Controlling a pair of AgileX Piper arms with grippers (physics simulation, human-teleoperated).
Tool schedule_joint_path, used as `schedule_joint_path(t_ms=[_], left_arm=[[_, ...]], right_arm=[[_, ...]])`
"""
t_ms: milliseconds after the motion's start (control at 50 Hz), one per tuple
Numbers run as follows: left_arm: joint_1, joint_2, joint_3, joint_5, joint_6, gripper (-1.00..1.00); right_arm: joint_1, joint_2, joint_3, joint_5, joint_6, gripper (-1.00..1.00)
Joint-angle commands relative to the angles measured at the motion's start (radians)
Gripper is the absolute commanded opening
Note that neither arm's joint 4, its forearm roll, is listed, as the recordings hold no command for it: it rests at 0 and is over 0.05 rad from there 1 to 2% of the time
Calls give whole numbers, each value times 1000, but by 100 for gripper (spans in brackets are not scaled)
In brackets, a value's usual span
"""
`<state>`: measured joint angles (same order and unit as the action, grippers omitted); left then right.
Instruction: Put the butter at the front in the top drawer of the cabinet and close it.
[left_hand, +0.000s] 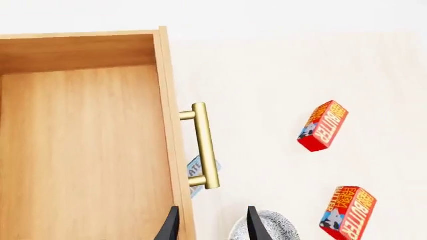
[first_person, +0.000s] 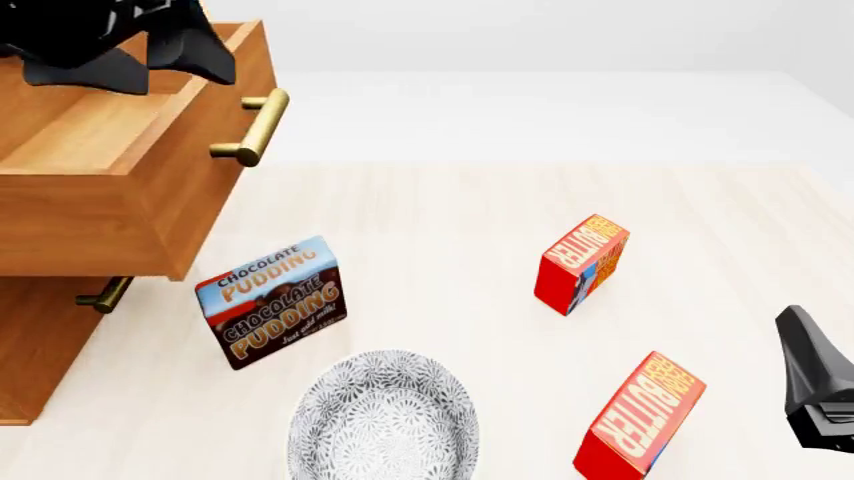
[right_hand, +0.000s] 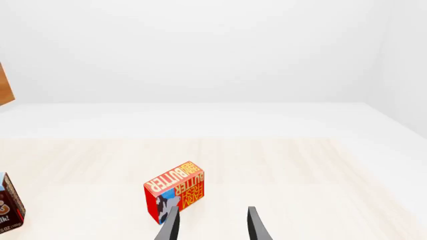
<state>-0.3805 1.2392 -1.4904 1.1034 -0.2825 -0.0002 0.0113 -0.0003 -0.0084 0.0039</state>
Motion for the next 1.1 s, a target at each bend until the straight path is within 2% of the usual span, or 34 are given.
schedule_joint_path(t_ms=[20, 180, 360, 380, 400, 440, 460, 480, 540, 580, 600, 620, 660, 760, 940, 1100], left_arm=[[-6, -17, -127, 77, 70, 100], [-42, -21, -192, 105, 131, 100], [-136, -4, -186, 72, 188, 100], [-140, -6, -197, 65, 231, 100], [-140, -6, -197, 65, 231, 100], [-164, 6, -187, 51, 274, 100], [-198, 13, -190, 34, 255, 100], [-199, 19, -175, 35, 268, 100], [-202, 16, -155, 7, 365, 100], [-248, 36, -154, -13, 334, 100], [-247, 33, -136, -29, 400, 100], [-245, 29, -141, -36, 402, 100], [-244, 19, -114, -53, 453, 100], [-287, 38, -88, -95, 461, 100], [-329, 85, -52, -192, 541, 100], [-378, 154, -70, -265, 547, 100]], right_arm=[[0, -2, 0, 2, -1, 100], [0, -2, 0, 2, -1, 100], [0, -2, 0, 2, -1, 100], [0, -2, 0, 2, -1, 100], [0, -2, 0, 2, -1, 100], [0, -2, 0, 2, -1, 100], [0, -2, 0, 2, -1, 100], [0, -2, 0, 2, -1, 100], [0, -2, 0, 2, -1, 100], [0, -2, 0, 2, -1, 100], [0, -2, 0, 2, -1, 100], [0, -2, 0, 2, -1, 100], [0, -2, 0, 2, -1, 100], [0, -2, 0, 2, -1, 100], [0, -2, 0, 2, -1, 100], [0, -2, 0, 2, -1, 100]])
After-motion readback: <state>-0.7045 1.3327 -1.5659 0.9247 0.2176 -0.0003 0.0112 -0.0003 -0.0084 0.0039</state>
